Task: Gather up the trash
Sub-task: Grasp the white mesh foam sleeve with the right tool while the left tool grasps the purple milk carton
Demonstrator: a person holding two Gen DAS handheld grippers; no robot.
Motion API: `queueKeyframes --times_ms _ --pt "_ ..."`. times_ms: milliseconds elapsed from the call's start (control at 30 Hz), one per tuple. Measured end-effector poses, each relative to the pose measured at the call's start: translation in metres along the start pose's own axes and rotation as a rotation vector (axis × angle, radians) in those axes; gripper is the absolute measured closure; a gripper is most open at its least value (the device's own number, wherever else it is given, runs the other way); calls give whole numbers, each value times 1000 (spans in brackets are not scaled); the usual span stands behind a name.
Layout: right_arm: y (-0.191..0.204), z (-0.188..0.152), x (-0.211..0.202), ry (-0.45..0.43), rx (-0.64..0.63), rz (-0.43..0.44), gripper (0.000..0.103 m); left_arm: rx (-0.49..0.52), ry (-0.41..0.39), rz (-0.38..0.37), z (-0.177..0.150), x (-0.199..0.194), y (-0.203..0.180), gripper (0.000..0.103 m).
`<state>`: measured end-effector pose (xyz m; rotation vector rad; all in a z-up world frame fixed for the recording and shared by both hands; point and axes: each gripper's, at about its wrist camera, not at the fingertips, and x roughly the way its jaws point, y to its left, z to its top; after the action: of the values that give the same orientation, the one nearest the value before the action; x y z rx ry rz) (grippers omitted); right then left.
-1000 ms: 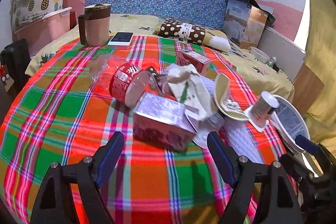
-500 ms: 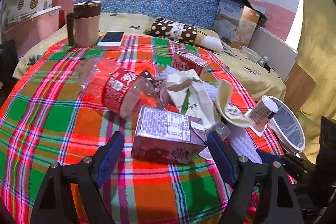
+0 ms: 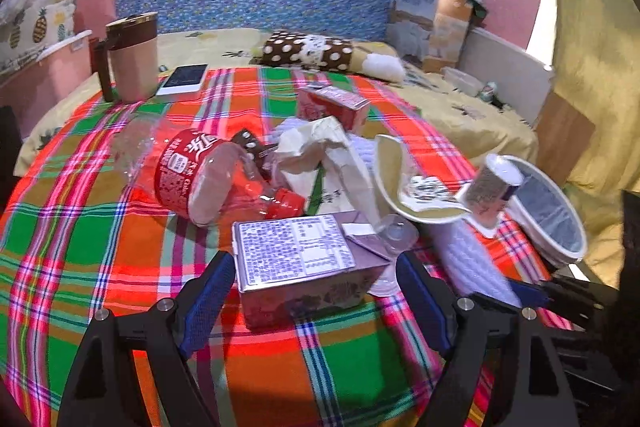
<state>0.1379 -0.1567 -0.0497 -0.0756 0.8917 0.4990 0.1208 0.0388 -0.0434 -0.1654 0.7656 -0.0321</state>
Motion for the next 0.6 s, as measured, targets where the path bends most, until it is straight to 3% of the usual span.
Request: queueKeyframes --times_ms 200,600 --pt "-3 1 -3 -12 10 -9 71 -16 27 27 -2 9 1 25" --pt "-1 -3 -15 -47 -4 5 73 -29 -21 26 -9 -28 -1 25"
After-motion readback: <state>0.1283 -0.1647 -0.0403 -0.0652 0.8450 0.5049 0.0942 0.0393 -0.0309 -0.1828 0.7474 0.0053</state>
